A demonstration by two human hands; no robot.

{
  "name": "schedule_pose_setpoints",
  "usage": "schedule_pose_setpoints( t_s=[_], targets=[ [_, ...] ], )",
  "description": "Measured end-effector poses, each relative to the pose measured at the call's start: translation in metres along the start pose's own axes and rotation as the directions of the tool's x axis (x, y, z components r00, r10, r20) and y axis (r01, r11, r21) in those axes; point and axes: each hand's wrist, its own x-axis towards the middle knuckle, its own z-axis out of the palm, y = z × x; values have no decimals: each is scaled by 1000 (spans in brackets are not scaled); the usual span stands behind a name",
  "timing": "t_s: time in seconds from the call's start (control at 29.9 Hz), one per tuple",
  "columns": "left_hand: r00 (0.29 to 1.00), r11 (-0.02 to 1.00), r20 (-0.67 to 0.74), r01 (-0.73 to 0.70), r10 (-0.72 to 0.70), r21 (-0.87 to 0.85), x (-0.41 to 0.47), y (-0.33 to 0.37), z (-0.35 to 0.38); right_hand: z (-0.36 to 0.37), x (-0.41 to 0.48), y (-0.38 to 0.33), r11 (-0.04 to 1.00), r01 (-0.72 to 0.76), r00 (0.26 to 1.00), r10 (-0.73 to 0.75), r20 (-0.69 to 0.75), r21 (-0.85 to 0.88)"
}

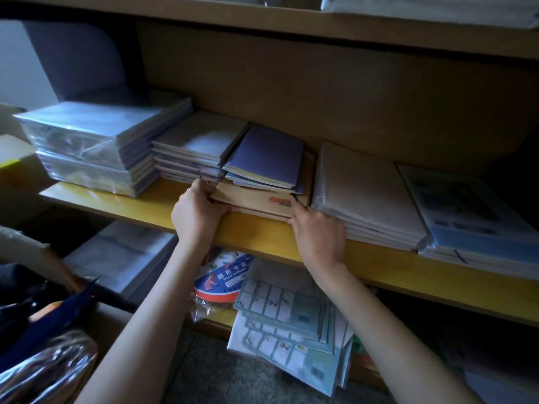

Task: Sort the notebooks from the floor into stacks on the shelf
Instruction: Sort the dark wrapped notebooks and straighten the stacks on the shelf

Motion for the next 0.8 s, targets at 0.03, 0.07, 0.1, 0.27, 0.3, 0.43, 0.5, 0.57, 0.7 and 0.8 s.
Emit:
schedule_pose_setpoints(
  t_s=[0.03, 0.07, 0.1, 0.27, 0.3, 0.43, 0.5, 0.57, 0.7, 0.8],
  targets=[
    [1000, 1000, -6, -10, 10, 0, 1, -1, 0, 1, 1, -1, 1000, -8, 1000, 8, -3, 1],
    [1000, 1000, -11, -25, 25, -2, 1, -2, 0, 2, 2, -2, 1000, -17, 1000, 17, -5, 12],
    [999, 999, -13, -43, 43, -14, 0, -4, 0, 2, 2, -2, 999, -25, 1000, 25, -11, 32],
    [996, 974, 37, -71, 81, -217, -1, -16, -8, 1, -2, 1, 994, 24, 999, -19, -51, 104],
    [995, 970, 41, -74, 86, -230, 0, -17, -9, 1, -3, 1, 995, 45, 998, -40, -54, 92],
    [995, 985, 87, -27, 42, -170, 5, -9, -10, 4, -2, 1, 993, -56, 997, 62, -55, 106],
    [997, 991, 78, -12, 22, -131, 6, -5, -6, 6, 0, 1, 991, -86, 995, 92, -45, 106],
    [999, 992, 44, -2, 7, -129, 8, -6, -4, 8, 1, 1, 989, -58, 997, 64, -38, 135],
    [997, 991, 58, -38, 46, -127, 13, -11, -5, 11, -1, 3, 989, -2, 1000, 0, 9, 151],
    [990, 989, 32, -132, 134, -68, 9, -13, -4, 11, -1, 1, 990, -21, 1000, 21, -3, 142]
  ],
)
